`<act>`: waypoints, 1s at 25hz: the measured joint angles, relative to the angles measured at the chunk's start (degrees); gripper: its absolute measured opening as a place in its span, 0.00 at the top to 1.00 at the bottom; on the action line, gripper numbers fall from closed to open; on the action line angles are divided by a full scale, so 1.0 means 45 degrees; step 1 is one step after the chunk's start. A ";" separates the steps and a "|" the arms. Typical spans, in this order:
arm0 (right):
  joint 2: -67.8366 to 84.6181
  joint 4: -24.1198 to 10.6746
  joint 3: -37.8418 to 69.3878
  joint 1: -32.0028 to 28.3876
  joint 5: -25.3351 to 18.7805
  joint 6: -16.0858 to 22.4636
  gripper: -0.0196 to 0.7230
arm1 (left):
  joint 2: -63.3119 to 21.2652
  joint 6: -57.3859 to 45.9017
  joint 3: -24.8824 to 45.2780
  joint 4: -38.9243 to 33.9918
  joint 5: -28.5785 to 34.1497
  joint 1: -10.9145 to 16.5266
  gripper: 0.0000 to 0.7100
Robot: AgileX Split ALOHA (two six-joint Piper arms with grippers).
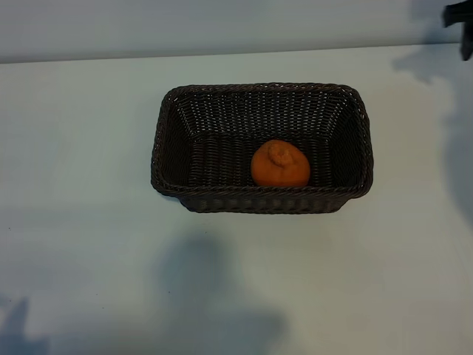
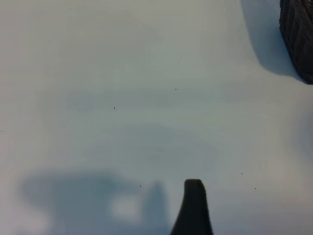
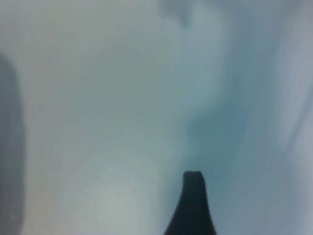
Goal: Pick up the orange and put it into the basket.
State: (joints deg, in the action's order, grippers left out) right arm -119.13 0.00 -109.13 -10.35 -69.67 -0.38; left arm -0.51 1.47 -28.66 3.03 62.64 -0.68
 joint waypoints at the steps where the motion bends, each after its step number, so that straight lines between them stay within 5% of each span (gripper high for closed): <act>1: 0.0000 0.0000 0.0000 -0.0280 0.0000 -0.0037 0.22 | 0.0000 0.0000 0.0000 0.0000 0.0000 0.0000 0.16; 9: 0.0481 0.1508 0.0000 -0.1656 -0.0033 -0.0308 0.25 | 0.0000 0.0000 0.0000 0.0000 0.0000 0.0000 0.16; 25: 0.7328 0.1642 0.2655 -0.1682 -0.0230 -0.1085 0.28 | 0.0000 0.0015 0.0000 0.0000 0.0000 0.0000 0.16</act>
State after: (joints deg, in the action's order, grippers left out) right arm -86.16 7.39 -97.18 -17.92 -70.71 -5.26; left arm -0.51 1.54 -28.66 3.03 62.64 -0.68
